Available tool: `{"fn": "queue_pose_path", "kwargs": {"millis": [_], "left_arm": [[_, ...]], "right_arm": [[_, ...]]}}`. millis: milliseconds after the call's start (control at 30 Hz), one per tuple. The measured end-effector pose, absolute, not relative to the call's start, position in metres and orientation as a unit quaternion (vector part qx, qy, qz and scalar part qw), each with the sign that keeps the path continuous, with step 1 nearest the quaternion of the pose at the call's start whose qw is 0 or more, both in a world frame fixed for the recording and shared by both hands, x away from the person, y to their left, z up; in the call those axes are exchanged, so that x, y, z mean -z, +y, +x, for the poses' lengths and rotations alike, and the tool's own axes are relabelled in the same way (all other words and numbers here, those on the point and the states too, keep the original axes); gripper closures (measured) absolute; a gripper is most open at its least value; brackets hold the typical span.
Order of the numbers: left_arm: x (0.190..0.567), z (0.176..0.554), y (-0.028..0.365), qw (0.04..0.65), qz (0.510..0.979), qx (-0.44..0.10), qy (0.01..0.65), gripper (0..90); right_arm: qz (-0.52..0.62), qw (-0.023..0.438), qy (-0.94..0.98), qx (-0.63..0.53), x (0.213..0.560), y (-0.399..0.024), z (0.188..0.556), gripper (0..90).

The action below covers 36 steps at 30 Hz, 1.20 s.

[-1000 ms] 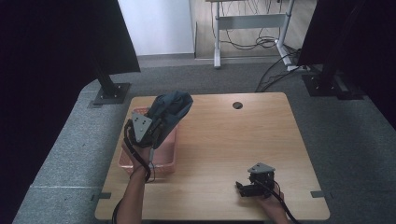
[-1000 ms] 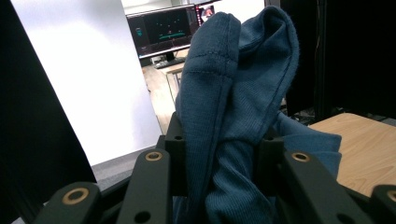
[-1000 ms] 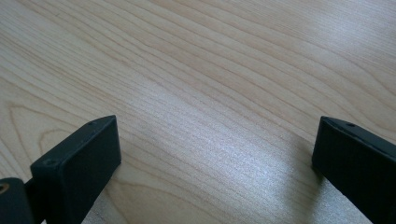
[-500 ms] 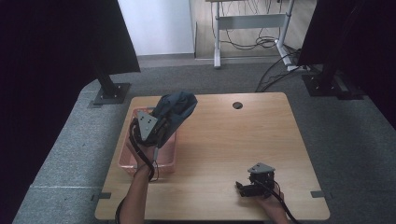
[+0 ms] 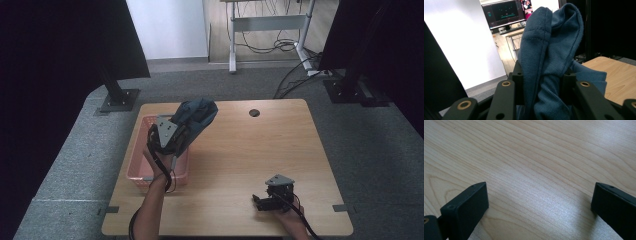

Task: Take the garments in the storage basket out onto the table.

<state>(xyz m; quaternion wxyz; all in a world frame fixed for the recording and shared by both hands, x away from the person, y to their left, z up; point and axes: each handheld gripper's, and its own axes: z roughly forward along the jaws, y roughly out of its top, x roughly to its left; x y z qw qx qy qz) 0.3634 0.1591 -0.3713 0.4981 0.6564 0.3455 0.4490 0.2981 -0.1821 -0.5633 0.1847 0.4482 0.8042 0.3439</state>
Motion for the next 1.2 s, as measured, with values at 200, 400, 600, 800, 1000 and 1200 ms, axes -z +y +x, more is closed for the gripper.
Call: {"fn": "queue_pose_path", "kwargs": {"millis": [200,400,600,800,1000,1200], "left_arm": [[0.372,0.365,0.153,0.497,0.66,-0.448,0.342,65.9],[0.37,0.367,0.148,0.498,0.661,-0.447,0.339,65.9],[0.371,0.368,0.142,0.499,0.664,-0.444,0.336,65.9],[0.373,0.37,0.138,0.497,0.668,-0.44,0.337,65.9],[0.373,0.372,0.133,0.496,0.67,-0.439,0.334,65.9],[0.374,0.372,0.127,0.497,0.673,-0.437,0.33,65.9]], "right_arm": [[0.448,0.185,0.804,-0.344,0.563,-0.182,0.298,0.8],[0.448,0.185,0.804,-0.344,0.563,-0.182,0.298,0.8],[0.448,0.185,0.804,-0.344,0.563,-0.182,0.298,0.8],[0.448,0.185,0.804,-0.344,0.563,-0.182,0.298,0.8],[0.448,0.185,0.804,-0.344,0.563,-0.182,0.298,0.8],[0.448,0.185,0.804,-0.344,0.563,-0.182,0.298,0.8]]}}
